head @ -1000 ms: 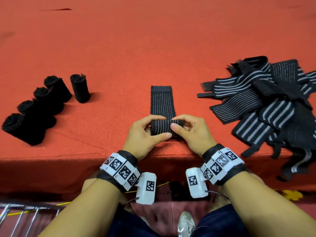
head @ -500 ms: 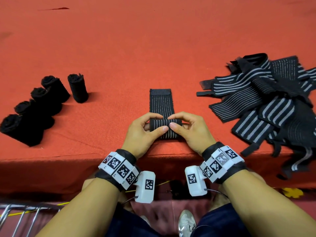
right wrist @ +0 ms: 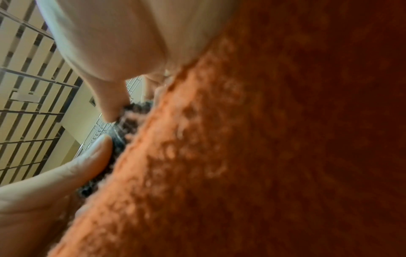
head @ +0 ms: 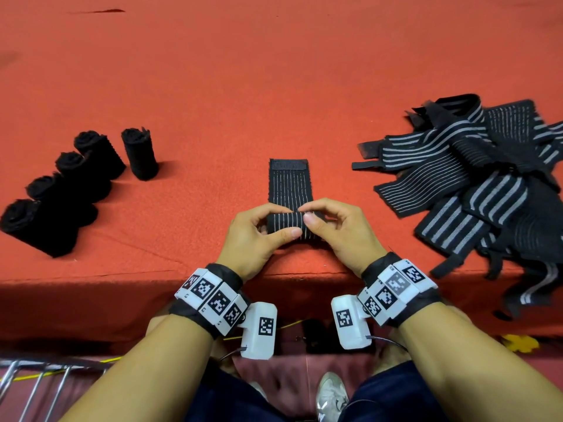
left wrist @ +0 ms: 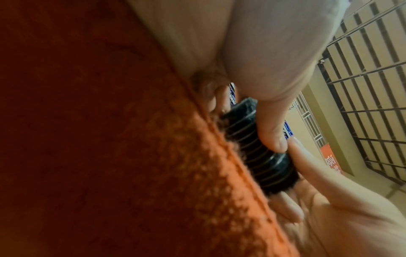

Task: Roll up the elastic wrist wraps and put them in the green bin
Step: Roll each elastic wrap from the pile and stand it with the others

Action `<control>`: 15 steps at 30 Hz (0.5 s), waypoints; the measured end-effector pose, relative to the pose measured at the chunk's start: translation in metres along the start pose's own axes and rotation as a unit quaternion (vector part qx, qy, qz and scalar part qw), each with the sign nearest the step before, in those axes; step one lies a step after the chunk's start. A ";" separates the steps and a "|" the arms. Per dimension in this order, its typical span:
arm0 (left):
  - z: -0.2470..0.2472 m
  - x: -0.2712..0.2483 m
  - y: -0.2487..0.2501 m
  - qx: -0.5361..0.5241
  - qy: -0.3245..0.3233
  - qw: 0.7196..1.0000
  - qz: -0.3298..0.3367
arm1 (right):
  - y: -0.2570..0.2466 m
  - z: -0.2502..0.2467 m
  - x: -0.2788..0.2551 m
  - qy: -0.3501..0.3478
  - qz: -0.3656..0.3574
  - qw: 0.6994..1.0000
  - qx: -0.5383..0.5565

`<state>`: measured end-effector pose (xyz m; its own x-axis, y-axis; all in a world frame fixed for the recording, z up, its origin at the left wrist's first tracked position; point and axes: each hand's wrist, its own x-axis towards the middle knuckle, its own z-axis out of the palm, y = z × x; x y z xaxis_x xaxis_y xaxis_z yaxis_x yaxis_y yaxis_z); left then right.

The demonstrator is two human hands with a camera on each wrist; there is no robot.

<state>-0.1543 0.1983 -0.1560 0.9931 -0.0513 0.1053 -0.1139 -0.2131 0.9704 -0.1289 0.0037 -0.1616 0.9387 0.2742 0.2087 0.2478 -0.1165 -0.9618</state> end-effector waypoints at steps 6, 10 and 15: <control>0.002 0.002 -0.007 0.041 0.010 0.999 -0.025 | 0.007 -0.002 -0.002 -0.009 0.027 1.000 -0.007; 0.002 0.002 -0.006 0.072 -0.008 0.997 -0.002 | 0.008 0.002 0.000 0.010 0.032 0.999 -0.008; 0.000 0.002 -0.007 0.082 -0.006 0.997 0.014 | 0.003 0.003 0.001 0.026 0.018 0.999 -0.034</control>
<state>-0.1520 0.1993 -0.1622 0.9893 -0.0712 0.1272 -0.1446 -0.3684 0.9183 -0.1277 0.0067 -0.1650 0.9579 0.2190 0.1856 0.2284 -0.1896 -0.9549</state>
